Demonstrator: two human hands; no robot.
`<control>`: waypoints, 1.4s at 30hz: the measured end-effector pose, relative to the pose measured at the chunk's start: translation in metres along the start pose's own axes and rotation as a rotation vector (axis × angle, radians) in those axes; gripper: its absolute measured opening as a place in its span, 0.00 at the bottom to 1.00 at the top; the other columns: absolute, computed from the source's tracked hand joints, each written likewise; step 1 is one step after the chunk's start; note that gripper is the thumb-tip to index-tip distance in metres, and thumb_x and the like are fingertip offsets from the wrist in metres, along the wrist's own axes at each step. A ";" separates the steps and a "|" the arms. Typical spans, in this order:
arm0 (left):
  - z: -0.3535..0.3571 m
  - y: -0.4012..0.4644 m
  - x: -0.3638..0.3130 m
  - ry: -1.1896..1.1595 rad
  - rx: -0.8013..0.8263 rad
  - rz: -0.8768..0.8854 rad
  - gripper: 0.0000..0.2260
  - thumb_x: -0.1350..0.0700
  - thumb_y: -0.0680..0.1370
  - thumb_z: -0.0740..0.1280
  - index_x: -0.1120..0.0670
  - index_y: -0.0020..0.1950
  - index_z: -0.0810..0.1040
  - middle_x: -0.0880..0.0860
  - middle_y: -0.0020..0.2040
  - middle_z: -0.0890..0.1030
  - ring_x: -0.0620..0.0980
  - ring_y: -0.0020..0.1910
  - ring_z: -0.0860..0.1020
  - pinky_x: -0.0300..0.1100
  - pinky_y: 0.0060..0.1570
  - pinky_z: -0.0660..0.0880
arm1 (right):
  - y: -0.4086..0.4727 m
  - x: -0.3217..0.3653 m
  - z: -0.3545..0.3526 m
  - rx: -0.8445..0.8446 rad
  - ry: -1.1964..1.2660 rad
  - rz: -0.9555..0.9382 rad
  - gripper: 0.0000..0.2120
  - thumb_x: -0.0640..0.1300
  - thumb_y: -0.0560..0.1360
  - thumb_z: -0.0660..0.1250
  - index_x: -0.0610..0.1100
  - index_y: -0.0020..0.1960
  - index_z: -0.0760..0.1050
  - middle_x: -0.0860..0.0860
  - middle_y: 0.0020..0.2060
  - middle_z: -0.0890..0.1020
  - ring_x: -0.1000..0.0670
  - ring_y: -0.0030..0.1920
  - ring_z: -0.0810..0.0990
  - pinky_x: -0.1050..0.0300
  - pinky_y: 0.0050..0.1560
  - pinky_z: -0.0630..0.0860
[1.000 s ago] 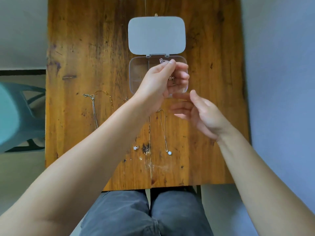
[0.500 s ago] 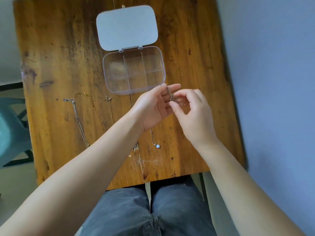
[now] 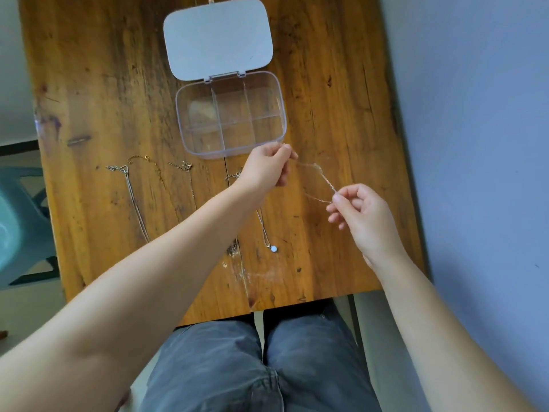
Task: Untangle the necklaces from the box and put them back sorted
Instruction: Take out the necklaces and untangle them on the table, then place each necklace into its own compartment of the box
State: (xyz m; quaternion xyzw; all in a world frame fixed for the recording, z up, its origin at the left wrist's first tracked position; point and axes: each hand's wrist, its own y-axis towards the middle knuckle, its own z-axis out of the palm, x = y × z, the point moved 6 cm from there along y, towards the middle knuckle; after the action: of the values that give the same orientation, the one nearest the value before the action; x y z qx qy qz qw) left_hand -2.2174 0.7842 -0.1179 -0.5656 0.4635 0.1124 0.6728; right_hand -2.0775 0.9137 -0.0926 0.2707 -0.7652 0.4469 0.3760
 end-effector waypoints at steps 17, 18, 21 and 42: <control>0.007 0.041 0.022 0.184 -0.097 0.003 0.12 0.59 0.80 0.59 0.58 0.63 0.74 0.53 0.46 0.80 0.49 0.44 0.79 0.44 0.48 0.79 | -0.029 -0.091 0.037 -0.107 -0.052 0.372 0.04 0.45 0.79 0.62 0.45 0.50 0.72 0.50 0.37 0.83 0.56 0.27 0.81 0.65 0.29 0.75; 0.000 0.037 0.022 0.241 -0.092 0.022 0.13 0.58 0.80 0.59 0.57 0.63 0.73 0.53 0.48 0.80 0.50 0.46 0.79 0.45 0.50 0.79 | -0.029 -0.088 0.034 -0.127 -0.051 0.374 0.05 0.46 0.79 0.61 0.45 0.51 0.72 0.50 0.36 0.83 0.56 0.26 0.80 0.64 0.30 0.74; -0.034 0.016 0.021 0.296 -0.086 0.110 0.10 0.56 0.80 0.59 0.53 0.57 0.76 0.49 0.43 0.80 0.47 0.42 0.79 0.42 0.46 0.79 | -0.024 -0.074 0.027 -0.216 -0.070 0.338 0.08 0.48 0.81 0.56 0.47 0.54 0.72 0.51 0.34 0.82 0.57 0.26 0.77 0.64 0.32 0.72; -0.207 -0.106 0.160 0.886 -0.547 0.133 0.06 0.56 0.77 0.63 0.58 0.49 0.76 0.57 0.47 0.77 0.58 0.47 0.73 0.51 0.45 0.68 | -0.007 0.057 0.325 0.582 -0.708 -0.349 0.10 0.40 0.78 0.56 0.44 0.52 0.76 0.47 0.45 0.82 0.46 0.46 0.80 0.46 0.49 0.77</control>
State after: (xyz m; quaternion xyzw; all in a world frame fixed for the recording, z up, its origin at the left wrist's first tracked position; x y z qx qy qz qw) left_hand -2.1617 0.5105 -0.1539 -0.6831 0.6924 0.0218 0.2313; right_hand -2.2130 0.6178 -0.1455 0.6241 -0.6326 0.4532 0.0706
